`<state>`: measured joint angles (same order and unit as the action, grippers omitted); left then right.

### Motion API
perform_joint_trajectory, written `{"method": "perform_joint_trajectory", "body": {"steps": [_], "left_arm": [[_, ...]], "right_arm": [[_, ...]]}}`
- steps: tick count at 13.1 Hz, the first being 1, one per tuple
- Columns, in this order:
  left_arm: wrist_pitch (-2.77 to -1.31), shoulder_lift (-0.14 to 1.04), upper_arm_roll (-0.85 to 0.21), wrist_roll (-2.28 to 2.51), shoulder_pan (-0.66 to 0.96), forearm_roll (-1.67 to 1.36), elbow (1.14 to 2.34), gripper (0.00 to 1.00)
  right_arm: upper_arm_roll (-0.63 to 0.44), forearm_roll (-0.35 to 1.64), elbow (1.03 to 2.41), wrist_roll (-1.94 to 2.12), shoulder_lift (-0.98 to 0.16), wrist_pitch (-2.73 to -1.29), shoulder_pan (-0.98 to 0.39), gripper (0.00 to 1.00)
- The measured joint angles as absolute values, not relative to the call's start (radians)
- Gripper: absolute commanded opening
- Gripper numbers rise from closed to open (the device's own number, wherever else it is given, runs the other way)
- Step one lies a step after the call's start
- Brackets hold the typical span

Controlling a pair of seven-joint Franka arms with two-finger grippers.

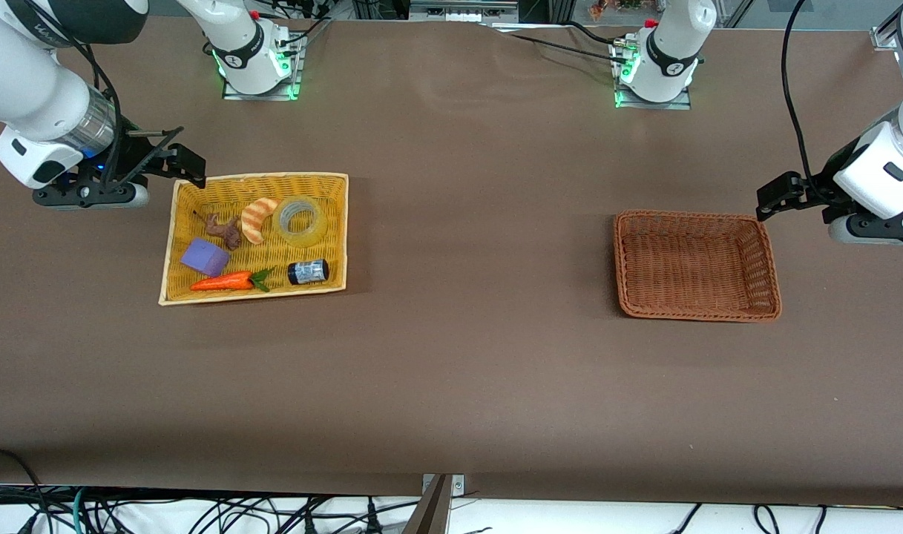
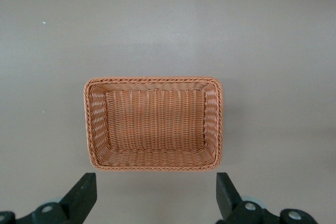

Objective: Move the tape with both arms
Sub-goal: 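Reach the right gripper into the yellow tray and grasp the tape roll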

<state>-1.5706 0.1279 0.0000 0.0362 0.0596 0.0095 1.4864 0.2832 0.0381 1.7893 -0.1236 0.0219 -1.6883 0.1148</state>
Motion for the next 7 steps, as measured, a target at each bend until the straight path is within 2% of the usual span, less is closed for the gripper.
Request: {"method": "perform_joint_trajectory", "body": {"steps": [4,7], "left_arm": [[-1.569,0.128,0.0,0.036,0.06,0.01,1.486,1.0],[-1.569,0.128,-0.001,0.036,0.06,0.01,1.486,1.0]], "right_arm": [[0.291,0.038,1.824,-0.123,0.017,-1.698,0.114,1.0],[0.322,0.038,1.953,-0.122,-0.001,-1.839,0.113,1.0]]}}
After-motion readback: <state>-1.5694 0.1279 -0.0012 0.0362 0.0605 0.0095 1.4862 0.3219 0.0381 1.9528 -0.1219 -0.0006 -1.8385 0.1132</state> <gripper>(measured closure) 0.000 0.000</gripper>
